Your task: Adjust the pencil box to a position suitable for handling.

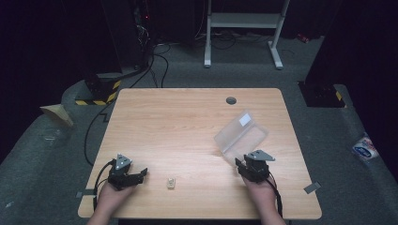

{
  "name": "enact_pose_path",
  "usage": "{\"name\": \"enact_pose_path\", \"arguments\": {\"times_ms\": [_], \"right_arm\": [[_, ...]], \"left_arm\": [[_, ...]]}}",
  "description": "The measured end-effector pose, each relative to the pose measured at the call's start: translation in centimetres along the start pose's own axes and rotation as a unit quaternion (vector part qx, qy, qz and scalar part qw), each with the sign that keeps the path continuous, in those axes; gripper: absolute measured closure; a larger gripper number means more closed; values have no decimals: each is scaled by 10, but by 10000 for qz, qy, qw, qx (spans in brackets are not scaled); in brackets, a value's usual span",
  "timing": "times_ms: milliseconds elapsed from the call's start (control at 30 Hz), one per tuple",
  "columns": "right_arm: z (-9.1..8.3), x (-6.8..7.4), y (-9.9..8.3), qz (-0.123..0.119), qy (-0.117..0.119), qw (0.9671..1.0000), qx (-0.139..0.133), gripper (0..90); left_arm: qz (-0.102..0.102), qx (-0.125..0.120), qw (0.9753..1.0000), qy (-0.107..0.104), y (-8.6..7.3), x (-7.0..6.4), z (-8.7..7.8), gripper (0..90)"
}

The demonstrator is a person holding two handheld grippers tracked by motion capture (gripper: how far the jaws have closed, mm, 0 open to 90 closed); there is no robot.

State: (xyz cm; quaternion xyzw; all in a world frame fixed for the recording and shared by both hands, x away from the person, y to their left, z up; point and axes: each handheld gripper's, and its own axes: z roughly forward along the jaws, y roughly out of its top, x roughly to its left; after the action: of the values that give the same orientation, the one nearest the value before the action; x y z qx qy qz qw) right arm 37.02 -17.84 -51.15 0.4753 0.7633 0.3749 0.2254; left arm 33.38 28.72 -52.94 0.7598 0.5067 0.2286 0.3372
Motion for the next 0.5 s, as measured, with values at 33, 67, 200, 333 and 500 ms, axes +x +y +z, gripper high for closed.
{"name": "enact_pose_path", "arguments": {"times_ms": [33,67,200,333,500], "right_arm": [[-3,0,3,20,-72,9997,-217,516],[-3,0,3,20,-72,9997,-217,516],[0,-4,9,78,-117,9993,-343,514],[11,-6,14,10,-100,9998,-172,533],[18,-12,13,69,-159,9998,26,596]], "left_arm": [[0,0,10000,0,0,0,0,203],[0,0,10000,0,0,0,0,203],[0,1,10000,-1,0,0,0,203],[-2,1,10000,-1,0,0,0,204],[-1,-1,10000,6,0,0,0,206]]}}
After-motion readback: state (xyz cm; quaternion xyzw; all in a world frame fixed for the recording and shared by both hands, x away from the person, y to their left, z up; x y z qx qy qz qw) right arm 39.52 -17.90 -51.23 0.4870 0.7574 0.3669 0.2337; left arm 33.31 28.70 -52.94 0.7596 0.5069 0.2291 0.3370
